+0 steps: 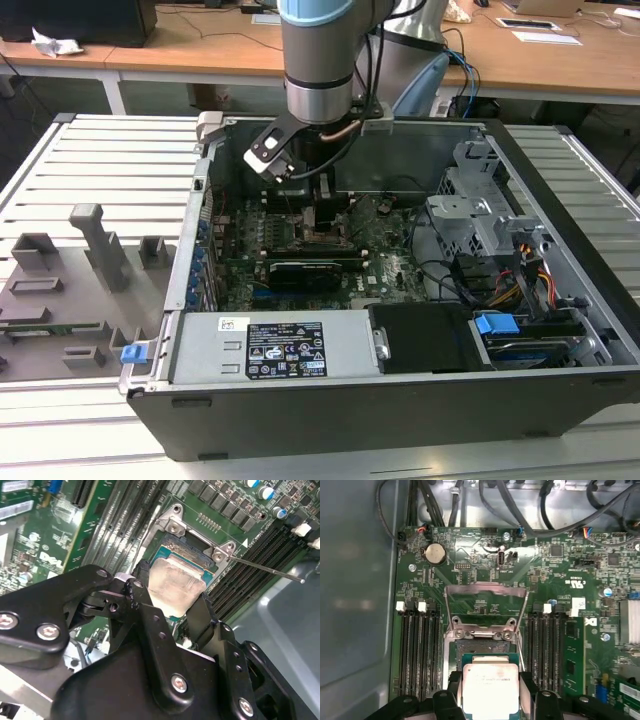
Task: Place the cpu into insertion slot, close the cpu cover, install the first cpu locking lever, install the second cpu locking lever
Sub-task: 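Place the cpu into insertion slot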
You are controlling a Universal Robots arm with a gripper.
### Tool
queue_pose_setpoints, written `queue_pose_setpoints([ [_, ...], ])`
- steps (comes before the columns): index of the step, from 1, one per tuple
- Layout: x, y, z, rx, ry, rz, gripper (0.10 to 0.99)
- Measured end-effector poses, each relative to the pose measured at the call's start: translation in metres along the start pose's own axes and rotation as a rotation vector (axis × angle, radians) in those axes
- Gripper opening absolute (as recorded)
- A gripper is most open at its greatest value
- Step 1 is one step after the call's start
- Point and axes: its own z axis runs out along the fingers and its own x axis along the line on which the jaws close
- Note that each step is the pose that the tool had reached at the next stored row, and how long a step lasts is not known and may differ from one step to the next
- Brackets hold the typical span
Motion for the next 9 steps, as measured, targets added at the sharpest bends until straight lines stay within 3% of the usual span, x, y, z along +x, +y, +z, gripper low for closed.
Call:
queue_pose_setpoints([
  [9,0.0012,-0.0009,0.0107,0.000,-0.0052,0.015,0.541],
])
